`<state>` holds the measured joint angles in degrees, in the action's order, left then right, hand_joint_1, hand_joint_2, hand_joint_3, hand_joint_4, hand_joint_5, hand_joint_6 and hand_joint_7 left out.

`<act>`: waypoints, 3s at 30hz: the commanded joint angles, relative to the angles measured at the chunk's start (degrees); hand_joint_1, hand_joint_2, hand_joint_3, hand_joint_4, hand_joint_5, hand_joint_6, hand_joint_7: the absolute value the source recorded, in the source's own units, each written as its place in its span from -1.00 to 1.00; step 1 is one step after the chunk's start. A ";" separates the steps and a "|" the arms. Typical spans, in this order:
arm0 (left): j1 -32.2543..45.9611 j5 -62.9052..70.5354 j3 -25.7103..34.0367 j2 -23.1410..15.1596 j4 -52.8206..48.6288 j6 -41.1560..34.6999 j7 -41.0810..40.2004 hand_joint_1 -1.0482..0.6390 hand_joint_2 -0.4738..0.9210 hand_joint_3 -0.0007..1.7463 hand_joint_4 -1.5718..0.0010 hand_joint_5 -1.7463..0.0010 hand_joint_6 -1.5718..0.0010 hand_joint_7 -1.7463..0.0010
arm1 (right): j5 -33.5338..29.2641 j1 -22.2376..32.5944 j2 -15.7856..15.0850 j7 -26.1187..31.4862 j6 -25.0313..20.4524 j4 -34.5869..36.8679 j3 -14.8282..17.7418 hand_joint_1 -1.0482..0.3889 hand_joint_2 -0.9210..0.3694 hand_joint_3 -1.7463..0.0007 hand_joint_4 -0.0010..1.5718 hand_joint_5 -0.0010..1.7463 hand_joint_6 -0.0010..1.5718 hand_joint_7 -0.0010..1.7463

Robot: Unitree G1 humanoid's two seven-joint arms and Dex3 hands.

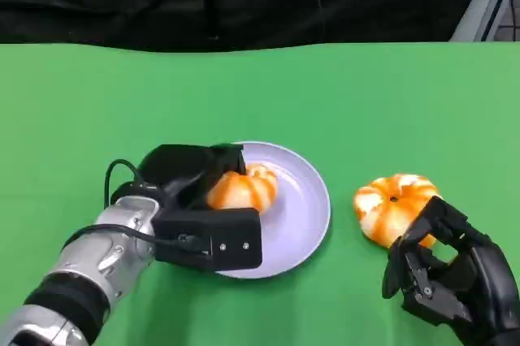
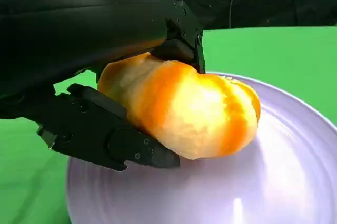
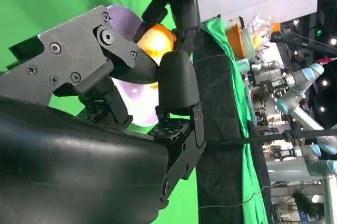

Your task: Grasp the bread from the table and place it into the plate.

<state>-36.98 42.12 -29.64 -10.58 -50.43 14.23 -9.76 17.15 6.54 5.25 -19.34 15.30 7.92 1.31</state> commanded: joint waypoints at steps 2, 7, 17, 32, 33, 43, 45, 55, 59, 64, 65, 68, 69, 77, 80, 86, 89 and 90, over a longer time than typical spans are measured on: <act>-1.06 -1.10 -0.37 -1.68 1.67 0.25 6.24 -0.54 1.00 -0.45 0.62 0.88 0.36 0.92 | 0.18 0.11 -0.04 0.59 -0.44 -0.88 0.05 0.25 -0.48 -0.24 0.11 1.00 -0.20 1.00; -0.12 -0.84 -0.80 -3.17 4.62 -0.49 11.03 -0.96 1.00 -0.24 0.98 1.00 0.87 1.00 | 0.19 -0.04 -0.51 0.01 0.02 -0.45 0.15 0.25 -0.49 -0.23 0.10 1.00 -0.21 1.00; 1.24 -1.11 -0.47 -4.81 8.92 -2.25 12.75 -1.00 1.00 -0.17 1.00 1.00 0.99 1.00 | -0.05 -0.14 -0.62 0.08 0.16 -0.12 0.37 0.25 -0.48 -0.23 0.08 1.00 -0.22 1.00; 4.33 -10.45 4.72 -8.98 20.72 -5.09 28.46 -0.99 1.00 -0.26 0.93 0.98 0.57 0.94 | -0.47 0.12 -0.28 0.54 0.06 -0.69 0.14 0.26 -0.49 -0.24 0.10 1.00 -0.21 1.00; 4.60 -10.87 5.03 -9.19 21.57 -5.46 29.27 -1.00 1.00 -0.26 0.94 0.99 0.57 0.94 | -0.52 0.20 -0.28 0.62 -0.03 -0.80 0.10 0.25 -0.49 -0.24 0.09 1.00 -0.21 1.00; 5.58 -15.77 8.26 -11.07 30.07 -8.08 36.44 -1.00 1.00 -0.30 0.96 0.99 0.24 0.90 | -0.19 -0.13 -0.49 0.36 -0.26 -0.55 0.50 0.24 -0.49 -0.21 0.09 1.00 -0.21 1.00; 5.57 -15.38 8.60 -11.85 32.66 -7.99 36.45 -1.00 1.00 -0.28 0.86 0.97 0.06 0.91 | -0.17 -0.27 -0.51 0.02 0.28 -0.10 0.53 0.24 -0.50 -0.21 0.09 1.00 -0.21 1.00; 8.03 -12.39 8.83 -14.33 42.64 -6.04 34.05 -1.00 1.00 -0.24 0.18 0.88 0.18 0.99 | -0.16 -0.71 -0.41 -0.45 0.94 0.82 0.69 0.24 -0.49 -0.24 0.08 1.00 -0.22 1.00; 9.50 -12.18 9.81 -14.47 45.31 -5.97 33.19 -1.00 1.00 -0.25 -0.07 0.89 0.57 1.00 | -0.17 -0.82 -0.47 -0.60 0.96 0.91 0.68 0.25 -0.49 -0.24 0.08 1.00 -0.22 1.00; 10.48 -12.11 10.54 -14.52 46.79 -6.11 32.90 -0.99 1.00 -0.26 -0.14 0.89 0.54 0.98 | -0.23 -0.80 -0.45 -0.71 1.21 0.96 0.63 0.25 -0.50 -0.25 0.07 1.00 -0.22 1.00; 10.50 -12.10 10.55 -14.51 46.83 -6.12 32.91 -0.99 1.00 -0.26 -0.14 0.90 0.54 0.98 | -0.23 -0.80 -0.44 -0.72 1.21 0.97 0.64 0.25 -0.50 -0.25 0.07 1.00 -0.22 1.00; 15.77 -23.61 17.76 -10.92 49.96 -9.35 32.72 -0.17 0.99 -0.61 -0.26 0.90 0.17 0.89 | -0.68 -0.65 -0.23 -0.15 1.25 0.77 0.54 0.25 -0.50 -0.24 0.07 1.00 -0.23 1.00; 17.08 -27.18 19.66 -10.34 50.88 -10.86 33.77 -0.02 0.99 -0.65 -0.28 0.91 0.10 0.88 | -0.70 -0.66 -0.20 -0.07 1.15 0.73 0.54 0.25 -0.50 -0.24 0.07 1.00 -0.22 1.00; 25.62 -48.72 29.09 -8.73 54.02 -17.57 40.04 0.38 0.87 -0.15 -0.02 -0.12 -0.44 0.78 | -0.54 -0.50 -0.49 0.15 0.07 -0.33 0.40 0.25 -0.50 -0.23 0.08 1.00 -0.22 1.00; 29.92 -55.49 31.89 -7.96 57.24 -20.73 40.61 0.38 0.62 0.28 0.02 -0.80 -0.29 -0.14 | -0.33 -0.66 -0.70 -0.23 0.08 -0.17 0.52 0.26 -0.51 -0.24 0.08 1.00 -0.22 1.00; 35.61 -63.06 34.94 -8.34 59.75 -23.34 42.95 0.42 0.54 0.58 -0.10 -1.00 0.01 -0.98 | -0.13 -0.69 -0.85 -0.44 -0.14 -0.28 0.62 0.26 -0.51 -0.23 0.08 1.00 -0.22 1.00; 39.25 -66.04 36.41 -8.20 58.80 -22.78 45.32 0.38 0.66 0.37 -0.14 -1.00 0.01 -1.00 | -0.32 -0.75 -1.00 -0.29 -0.15 -0.22 0.72 0.26 -0.51 -0.23 0.08 1.00 -0.22 1.00; 40.41 -66.95 36.91 -7.92 58.21 -22.17 46.14 0.37 0.68 0.34 -0.15 -1.00 0.00 -1.00 | -0.32 -0.76 -1.02 -0.17 -0.33 -0.32 0.76 0.26 -0.50 -0.23 0.08 1.00 -0.22 1.00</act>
<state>0.65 -22.73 5.55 -18.02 8.36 -8.65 34.30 16.45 5.92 5.01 -19.68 15.25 8.20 1.48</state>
